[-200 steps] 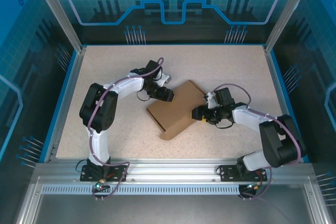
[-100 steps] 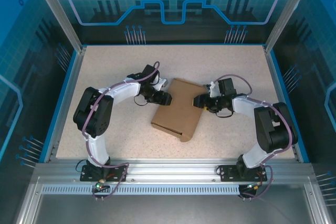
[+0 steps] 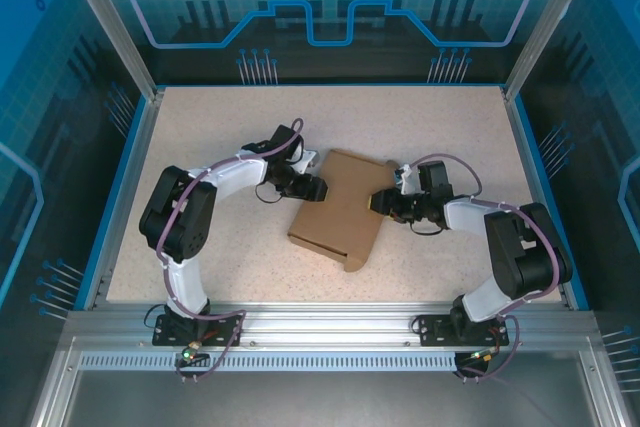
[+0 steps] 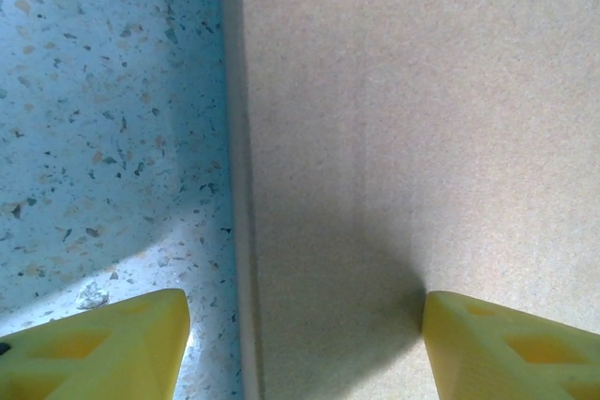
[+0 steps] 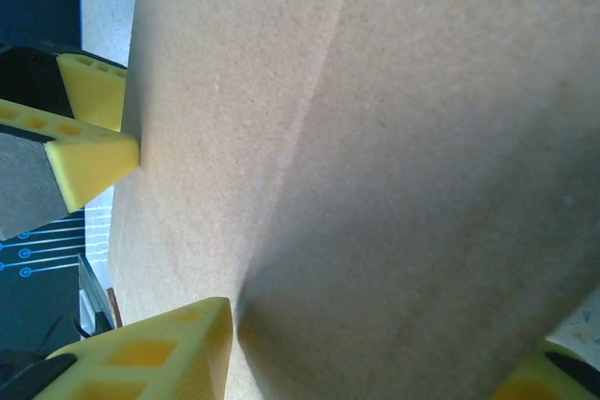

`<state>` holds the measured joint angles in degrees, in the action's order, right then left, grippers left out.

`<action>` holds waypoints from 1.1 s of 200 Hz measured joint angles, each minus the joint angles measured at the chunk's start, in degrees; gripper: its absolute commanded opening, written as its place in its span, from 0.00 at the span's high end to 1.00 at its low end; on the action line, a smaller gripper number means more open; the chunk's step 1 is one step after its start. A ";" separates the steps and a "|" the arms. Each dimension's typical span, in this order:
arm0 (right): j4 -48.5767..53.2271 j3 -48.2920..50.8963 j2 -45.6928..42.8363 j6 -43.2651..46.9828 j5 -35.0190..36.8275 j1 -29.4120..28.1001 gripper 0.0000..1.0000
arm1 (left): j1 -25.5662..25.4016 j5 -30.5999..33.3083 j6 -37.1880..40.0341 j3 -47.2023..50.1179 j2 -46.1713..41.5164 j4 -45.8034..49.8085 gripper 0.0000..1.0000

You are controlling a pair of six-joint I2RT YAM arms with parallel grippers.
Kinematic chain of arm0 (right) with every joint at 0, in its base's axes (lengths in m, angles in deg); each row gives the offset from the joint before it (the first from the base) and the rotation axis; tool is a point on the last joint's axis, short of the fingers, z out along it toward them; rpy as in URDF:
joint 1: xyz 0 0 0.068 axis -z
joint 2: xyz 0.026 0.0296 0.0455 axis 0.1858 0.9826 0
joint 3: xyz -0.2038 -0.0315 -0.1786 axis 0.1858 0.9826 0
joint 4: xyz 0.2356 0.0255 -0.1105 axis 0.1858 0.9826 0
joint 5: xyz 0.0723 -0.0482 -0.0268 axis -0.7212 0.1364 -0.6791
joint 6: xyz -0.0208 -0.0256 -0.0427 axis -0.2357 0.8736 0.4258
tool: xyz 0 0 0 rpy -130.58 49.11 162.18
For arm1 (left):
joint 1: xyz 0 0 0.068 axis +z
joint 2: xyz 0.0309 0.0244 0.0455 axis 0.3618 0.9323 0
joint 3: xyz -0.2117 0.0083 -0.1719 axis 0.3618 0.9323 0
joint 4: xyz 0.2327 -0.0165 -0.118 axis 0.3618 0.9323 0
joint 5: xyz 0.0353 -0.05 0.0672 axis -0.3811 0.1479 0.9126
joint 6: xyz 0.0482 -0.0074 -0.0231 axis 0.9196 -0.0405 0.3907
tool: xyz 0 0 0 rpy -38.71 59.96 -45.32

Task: Fold the paper box

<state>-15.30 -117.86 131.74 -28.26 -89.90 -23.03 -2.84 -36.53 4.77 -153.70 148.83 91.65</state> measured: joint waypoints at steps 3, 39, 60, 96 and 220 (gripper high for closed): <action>-0.22 0.00 -0.02 0.09 -0.02 0.00 0.61 | 0.00 0.00 -0.02 0.04 0.00 -0.09 0.33; -1.81 0.20 -0.02 -1.68 -0.07 0.00 0.72 | 0.02 -1.29 -0.26 1.25 -0.13 -2.14 0.34; -3.43 0.37 -0.02 -2.64 -0.31 0.00 0.74 | 0.11 -1.79 -0.70 1.57 -0.22 -2.78 0.34; -5.25 0.37 -0.72 -4.26 -0.90 0.00 0.75 | 0.11 -2.58 -1.31 1.84 -0.22 -3.56 0.34; 6.34 -0.46 -12.31 -0.22 4.55 -0.02 0.58 | -1.97 -5.11 -1.53 1.38 0.52 -6.27 0.35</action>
<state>-8.96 -118.32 119.44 -28.48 -85.35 -23.05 -4.81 -41.64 3.24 -152.32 149.35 85.38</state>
